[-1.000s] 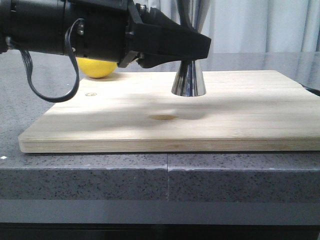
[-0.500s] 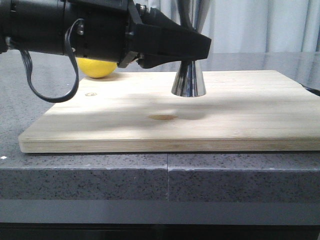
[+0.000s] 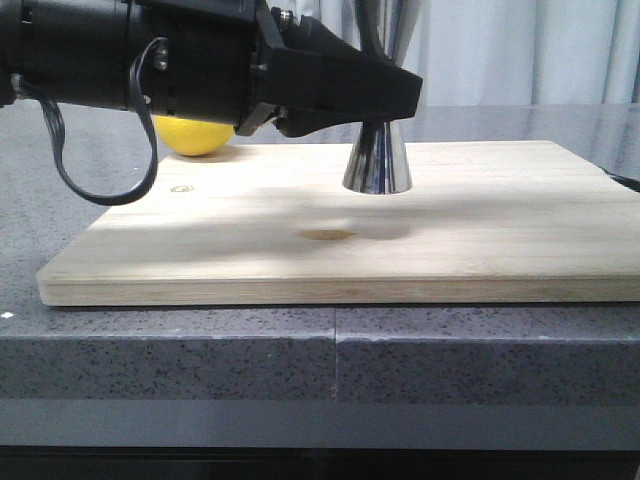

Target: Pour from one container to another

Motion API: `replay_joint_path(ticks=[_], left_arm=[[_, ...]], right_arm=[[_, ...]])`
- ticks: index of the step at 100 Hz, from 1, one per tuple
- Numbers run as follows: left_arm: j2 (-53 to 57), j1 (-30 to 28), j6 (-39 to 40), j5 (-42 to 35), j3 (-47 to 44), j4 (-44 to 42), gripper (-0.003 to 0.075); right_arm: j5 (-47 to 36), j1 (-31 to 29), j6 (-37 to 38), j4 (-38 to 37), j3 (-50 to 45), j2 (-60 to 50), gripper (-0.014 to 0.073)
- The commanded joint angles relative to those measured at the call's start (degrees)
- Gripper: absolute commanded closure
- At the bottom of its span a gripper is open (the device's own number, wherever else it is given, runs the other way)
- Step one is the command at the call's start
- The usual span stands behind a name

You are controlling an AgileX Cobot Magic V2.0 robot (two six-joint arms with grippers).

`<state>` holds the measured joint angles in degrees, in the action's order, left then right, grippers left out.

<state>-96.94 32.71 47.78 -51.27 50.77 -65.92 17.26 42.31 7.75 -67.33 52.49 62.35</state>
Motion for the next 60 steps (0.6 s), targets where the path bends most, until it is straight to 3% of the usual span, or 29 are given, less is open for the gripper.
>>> replay_joint_path(ticks=[1, 60], left_arm=[[2.73, 0.11, 0.31, -3.41, 1.65, 2.92, 0.0741], [2.73, 0.11, 0.42, -3.96, 1.65, 2.08, 0.0741]], right_arm=[[-1.23, 0.16, -0.47, -2.61, 2.07, -1.26, 0.0322], [-1.33, 0.16, -0.47, -5.10, 2.07, 0.44, 0.0322]])
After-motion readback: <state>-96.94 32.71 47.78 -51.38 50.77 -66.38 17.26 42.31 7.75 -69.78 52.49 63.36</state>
